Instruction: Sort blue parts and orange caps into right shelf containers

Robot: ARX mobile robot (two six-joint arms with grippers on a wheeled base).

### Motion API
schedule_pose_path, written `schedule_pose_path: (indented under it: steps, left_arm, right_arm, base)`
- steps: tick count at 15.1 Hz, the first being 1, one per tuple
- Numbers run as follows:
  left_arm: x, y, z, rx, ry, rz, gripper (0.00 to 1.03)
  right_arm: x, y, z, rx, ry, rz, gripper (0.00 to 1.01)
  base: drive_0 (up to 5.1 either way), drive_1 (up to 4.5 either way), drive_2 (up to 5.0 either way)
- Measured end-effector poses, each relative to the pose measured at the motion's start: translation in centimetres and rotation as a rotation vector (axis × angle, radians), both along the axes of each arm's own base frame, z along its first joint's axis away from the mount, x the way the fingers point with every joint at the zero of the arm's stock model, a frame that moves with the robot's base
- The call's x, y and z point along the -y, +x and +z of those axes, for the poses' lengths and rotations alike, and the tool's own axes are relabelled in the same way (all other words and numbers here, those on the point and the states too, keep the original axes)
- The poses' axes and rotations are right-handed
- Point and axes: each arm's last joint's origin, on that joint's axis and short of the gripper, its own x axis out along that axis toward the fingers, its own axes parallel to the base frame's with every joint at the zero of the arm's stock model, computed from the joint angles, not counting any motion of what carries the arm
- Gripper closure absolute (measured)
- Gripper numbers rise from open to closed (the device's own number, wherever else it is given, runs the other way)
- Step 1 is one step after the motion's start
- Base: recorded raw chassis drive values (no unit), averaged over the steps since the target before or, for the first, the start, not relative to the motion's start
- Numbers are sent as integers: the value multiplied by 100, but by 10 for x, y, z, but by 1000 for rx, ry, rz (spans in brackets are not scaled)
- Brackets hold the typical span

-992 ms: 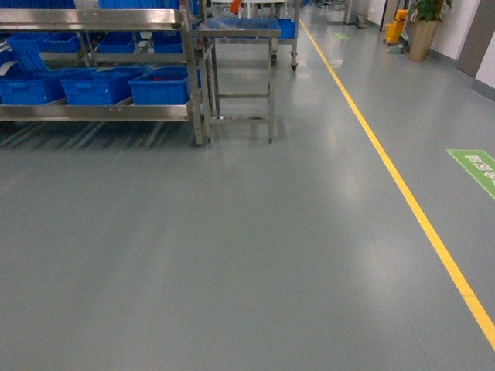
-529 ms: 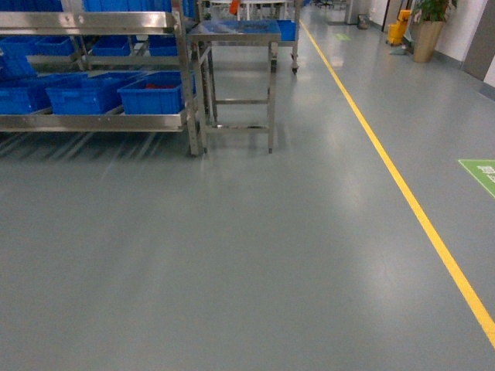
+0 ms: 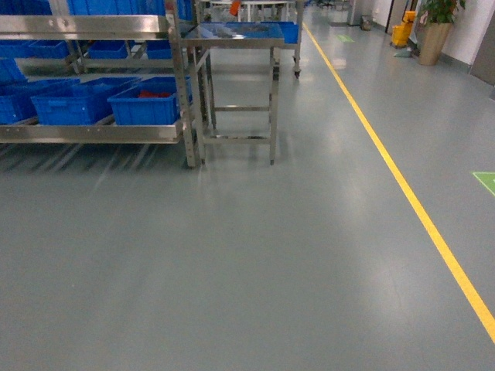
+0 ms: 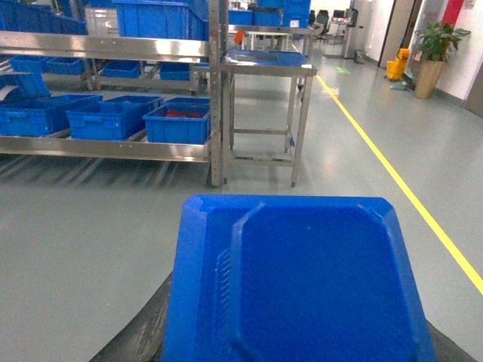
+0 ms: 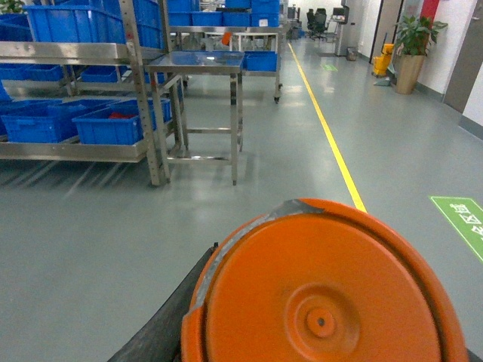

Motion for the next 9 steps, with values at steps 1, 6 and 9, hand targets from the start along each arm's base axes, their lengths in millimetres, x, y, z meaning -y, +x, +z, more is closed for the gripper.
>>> schedule_pose_path:
  steps: [1,6,9]
  left_arm:
    - [0,0,0,-1,0,0,62]
    - [0,0,0,-1,0,0,62]
    - [0,0,0,3,0,0,62]
  right_arm:
    - [0,0,0,1,0,0,58]
    - [0,0,0,0,0,0,58]
    - [0,0,0,0,0,0,58]
  base:
    - [-12,412,-436]
    - [-2,423,-427]
    - [-9,417,-435]
